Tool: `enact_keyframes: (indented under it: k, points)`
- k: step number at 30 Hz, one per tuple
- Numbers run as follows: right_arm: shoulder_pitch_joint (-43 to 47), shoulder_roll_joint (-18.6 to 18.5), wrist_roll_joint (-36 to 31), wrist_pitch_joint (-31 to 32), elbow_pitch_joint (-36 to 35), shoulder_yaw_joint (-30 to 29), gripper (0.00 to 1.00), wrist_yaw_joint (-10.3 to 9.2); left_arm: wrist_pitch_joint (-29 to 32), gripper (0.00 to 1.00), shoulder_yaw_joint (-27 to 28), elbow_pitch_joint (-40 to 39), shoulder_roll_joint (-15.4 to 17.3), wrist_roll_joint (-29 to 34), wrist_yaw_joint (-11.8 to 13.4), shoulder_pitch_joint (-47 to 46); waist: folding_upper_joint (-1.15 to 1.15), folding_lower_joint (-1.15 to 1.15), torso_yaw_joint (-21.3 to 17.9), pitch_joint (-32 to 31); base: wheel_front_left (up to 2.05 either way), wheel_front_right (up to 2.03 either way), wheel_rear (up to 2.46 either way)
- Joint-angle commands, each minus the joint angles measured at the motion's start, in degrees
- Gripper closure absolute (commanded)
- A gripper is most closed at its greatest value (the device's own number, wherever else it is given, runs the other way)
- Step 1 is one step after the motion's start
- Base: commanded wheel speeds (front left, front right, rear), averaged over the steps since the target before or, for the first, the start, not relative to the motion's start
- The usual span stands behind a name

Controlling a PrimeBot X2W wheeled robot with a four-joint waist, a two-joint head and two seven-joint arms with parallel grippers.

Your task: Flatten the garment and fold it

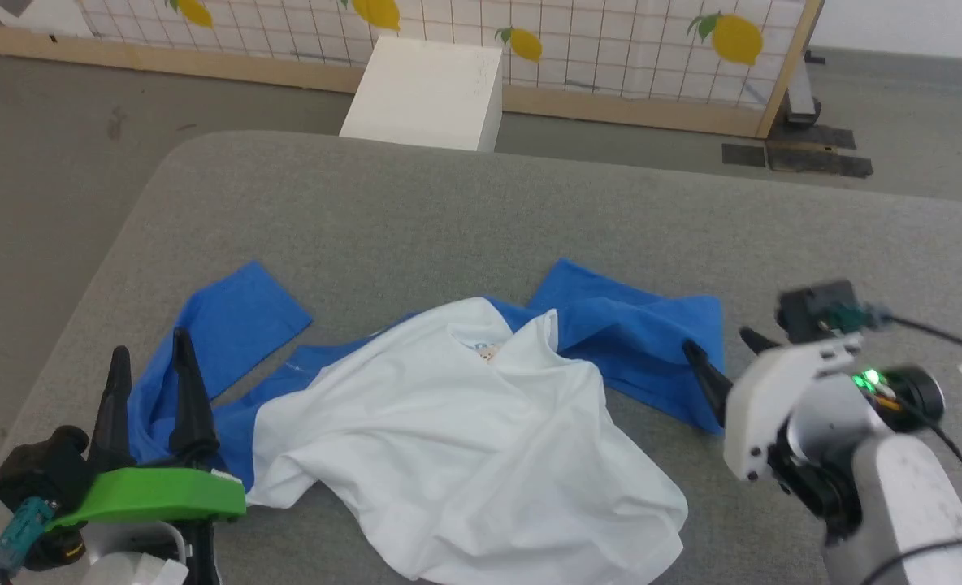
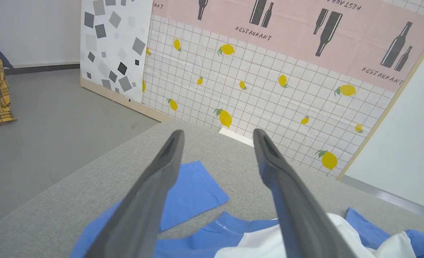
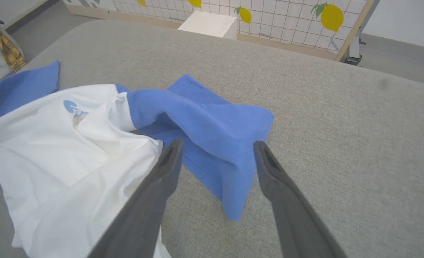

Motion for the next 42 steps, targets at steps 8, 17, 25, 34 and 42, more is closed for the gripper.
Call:
enact_keyframes:
  k: [8, 17, 25, 34, 42]
  points:
    - [-13.8, -3.1, -6.4, 8.1, 10.8, 10.0, 0.00, -0.08, -0.4, 0.00, 1.3, 0.2, -3.3, 2.0, -3.3, -1.6, 0.36, 0.00, 2.2, 6.9, 0.00, 0.00, 0.00]
    - [-19.6, -4.3, -7.9, 8.7, 21.4, 18.0, 0.00, -0.08, -0.4, 0.00, 2.1, 2.4, -4.9, 2.2, -5.2, -4.5, 0.36, 0.00, 3.4, 10.5, 0.00, 0.00, 0.00]
    - [-21.3, -5.2, -2.1, -0.6, 21.1, 12.8, 1.00, -0.08, -0.4, 0.00, 2.1, 3.2, -5.2, 3.1, -6.3, -5.7, 0.36, 0.00, 1.3, 9.0, 0.00, 0.00, 0.00]
    - [-14.6, -9.3, -5.2, -2.9, 7.6, -2.6, 1.00, -0.08, -0.4, 0.00, 1.8, 3.7, -5.3, 3.6, -6.6, -4.4, 0.36, 0.00, -2.0, 5.4, 0.00, 0.00, 0.00]
    - [7.9, -4.3, -7.7, 1.0, -0.9, -10.3, 1.00, -0.08, -0.4, 0.00, 1.3, 4.9, -5.3, 3.4, -6.8, -3.7, 0.36, 0.00, -3.1, 4.0, 0.00, 0.00, 0.00]
